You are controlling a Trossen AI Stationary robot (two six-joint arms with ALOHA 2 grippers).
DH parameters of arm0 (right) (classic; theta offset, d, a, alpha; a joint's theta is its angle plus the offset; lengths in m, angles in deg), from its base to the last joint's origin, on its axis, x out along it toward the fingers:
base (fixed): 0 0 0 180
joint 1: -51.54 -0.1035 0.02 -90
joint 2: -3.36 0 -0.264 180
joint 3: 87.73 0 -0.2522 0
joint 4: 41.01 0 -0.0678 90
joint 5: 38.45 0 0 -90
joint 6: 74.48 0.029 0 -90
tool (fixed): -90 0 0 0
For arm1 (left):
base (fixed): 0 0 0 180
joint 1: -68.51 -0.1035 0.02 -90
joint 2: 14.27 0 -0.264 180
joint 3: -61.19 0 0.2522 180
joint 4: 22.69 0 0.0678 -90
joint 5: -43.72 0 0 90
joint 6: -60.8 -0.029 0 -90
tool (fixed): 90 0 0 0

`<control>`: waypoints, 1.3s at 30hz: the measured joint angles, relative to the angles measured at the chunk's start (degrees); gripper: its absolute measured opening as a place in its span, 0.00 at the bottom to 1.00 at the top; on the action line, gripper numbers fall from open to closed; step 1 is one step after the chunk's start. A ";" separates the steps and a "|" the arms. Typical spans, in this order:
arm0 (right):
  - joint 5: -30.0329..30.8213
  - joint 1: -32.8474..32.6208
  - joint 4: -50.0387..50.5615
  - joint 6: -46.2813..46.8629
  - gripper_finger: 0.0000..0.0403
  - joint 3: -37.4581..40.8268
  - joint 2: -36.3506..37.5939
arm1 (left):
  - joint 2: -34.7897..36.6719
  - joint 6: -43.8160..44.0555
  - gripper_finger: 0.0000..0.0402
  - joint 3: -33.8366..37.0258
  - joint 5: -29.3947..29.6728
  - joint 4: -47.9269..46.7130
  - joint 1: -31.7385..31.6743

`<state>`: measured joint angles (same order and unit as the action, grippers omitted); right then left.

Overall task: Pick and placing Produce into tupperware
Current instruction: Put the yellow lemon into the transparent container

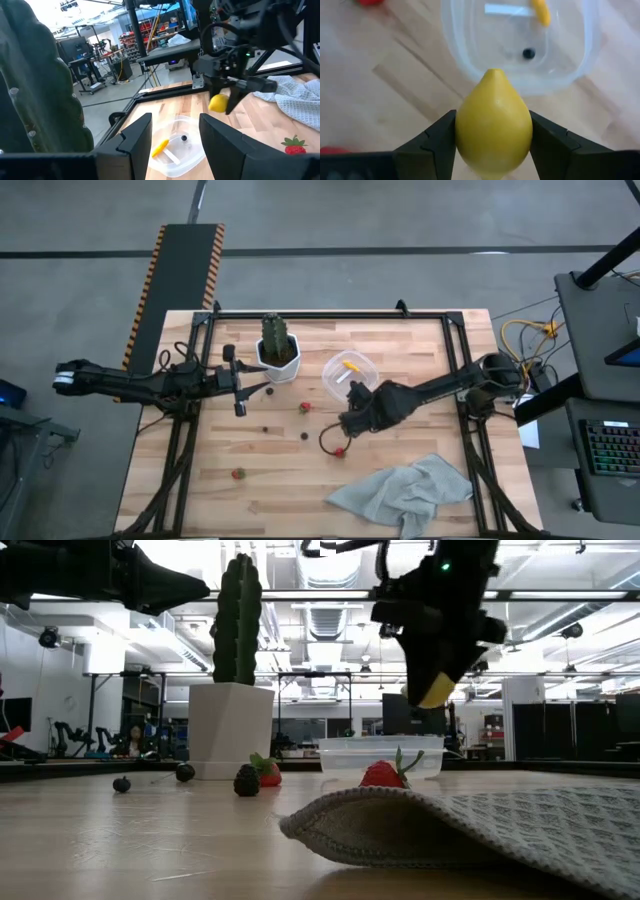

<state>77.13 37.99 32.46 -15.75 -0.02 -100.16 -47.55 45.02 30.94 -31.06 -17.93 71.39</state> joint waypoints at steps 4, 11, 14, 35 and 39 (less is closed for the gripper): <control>0.09 3.93 -0.09 -5.96 0.48 -0.61 0.04 | 0.00 0.03 0.38 0.00 0.00 0.00 0.00; 0.05 11.37 -0.99 -15.55 0.48 -0.69 0.04 | -0.04 0.14 0.38 0.00 0.00 -0.02 -0.02; -0.07 14.19 -4.11 -20.33 0.48 -0.69 0.04 | -0.04 0.29 0.38 0.00 0.00 -0.07 -0.02; -12.52 24.88 -21.71 -41.76 0.48 2.49 -0.24 | -0.82 0.38 0.38 -0.04 0.00 0.50 0.00; -14.01 25.33 -23.08 -42.72 0.48 4.69 -0.33 | -0.85 0.47 0.38 -0.02 0.00 0.51 0.00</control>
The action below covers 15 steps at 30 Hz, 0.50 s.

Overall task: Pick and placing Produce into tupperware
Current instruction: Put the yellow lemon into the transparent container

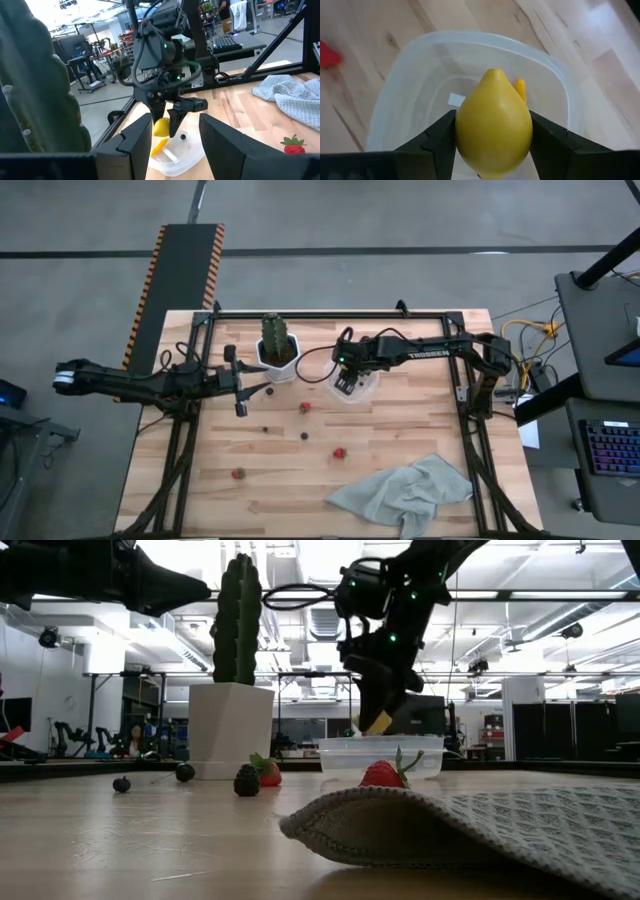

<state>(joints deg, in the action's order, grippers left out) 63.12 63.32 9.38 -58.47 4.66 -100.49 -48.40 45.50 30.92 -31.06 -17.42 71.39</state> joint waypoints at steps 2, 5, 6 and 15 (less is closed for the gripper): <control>-0.02 0.08 -0.35 -0.11 0.48 0.65 0.00 | -0.02 0.08 0.38 0.00 0.00 0.00 -0.02; -0.81 0.10 -2.01 -0.25 0.48 2.01 0.00 | -0.02 0.09 0.38 -0.03 0.00 0.02 -0.01; -1.80 0.09 -2.90 -0.36 0.48 2.55 0.00 | -0.02 0.08 0.38 -0.04 0.00 0.11 -0.02; -3.05 0.48 -7.67 -0.90 0.48 6.11 0.00 | 0.04 -0.06 0.38 -0.38 0.01 0.32 -0.02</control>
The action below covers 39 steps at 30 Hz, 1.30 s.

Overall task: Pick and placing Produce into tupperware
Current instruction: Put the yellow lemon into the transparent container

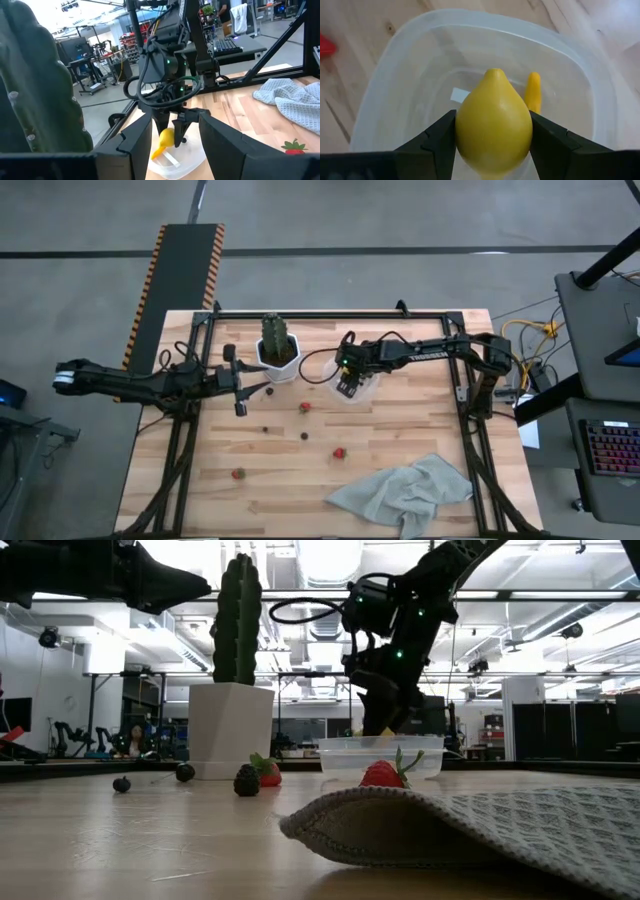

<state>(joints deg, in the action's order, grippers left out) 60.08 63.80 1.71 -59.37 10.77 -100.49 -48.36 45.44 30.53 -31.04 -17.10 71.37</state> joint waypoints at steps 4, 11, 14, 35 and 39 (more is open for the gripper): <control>-1.65 0.13 -3.74 -0.15 0.48 2.14 0.00 | 0.02 -0.03 0.38 -0.01 -0.01 0.33 -0.01; -1.97 0.29 -6.72 -0.17 0.48 4.58 0.00 | 0.00 -0.03 0.38 0.04 0.00 1.20 0.00; -3.99 0.42 -8.46 -0.17 0.48 5.76 0.00 | -0.07 -0.03 0.38 0.05 0.00 1.20 0.02; -3.99 0.53 -8.79 0.62 0.51 6.15 0.00 | -0.39 0.01 0.38 0.36 -0.01 1.16 0.01; -4.00 0.53 -8.81 0.26 0.53 6.15 0.00 | -0.39 0.01 0.38 0.38 0.00 1.15 -0.01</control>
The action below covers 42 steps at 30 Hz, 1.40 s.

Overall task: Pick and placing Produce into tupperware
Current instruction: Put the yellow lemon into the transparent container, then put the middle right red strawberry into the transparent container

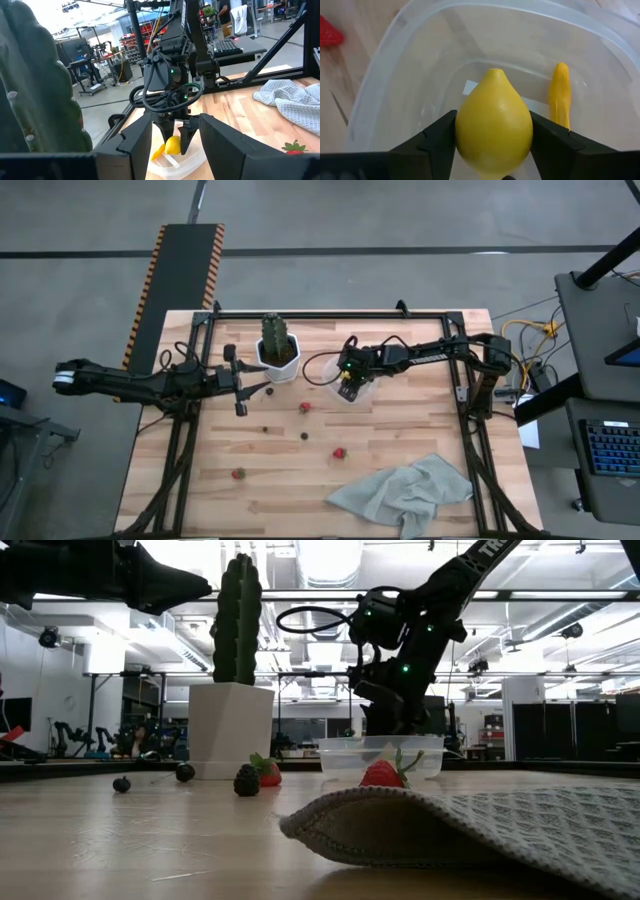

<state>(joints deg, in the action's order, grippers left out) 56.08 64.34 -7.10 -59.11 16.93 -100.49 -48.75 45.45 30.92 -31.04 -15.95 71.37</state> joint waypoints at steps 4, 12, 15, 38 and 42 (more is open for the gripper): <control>0.00 0.00 -0.19 0.46 0.57 0.00 0.00 | 0.00 0.00 0.38 0.02 0.00 -0.01 0.02; 0.00 0.00 -0.77 0.64 0.66 -0.01 0.02 | 0.00 -0.02 0.38 0.02 -0.01 -0.02 0.02; -0.01 0.00 -0.66 0.61 0.68 -0.69 0.15 | 0.00 -0.02 0.38 0.02 -0.01 -0.03 0.02; 9.53 -28.06 6.51 -0.41 0.61 -1.54 31.80 | 0.09 -0.11 0.38 -0.02 0.01 0.01 0.00; 18.23 -38.98 6.36 0.07 0.60 -0.78 33.66 | 0.01 -0.11 0.38 0.00 0.01 0.01 0.02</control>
<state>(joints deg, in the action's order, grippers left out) 74.31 25.36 -0.74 -59.04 16.15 -66.83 -48.74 45.34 30.92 -31.03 -15.94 71.39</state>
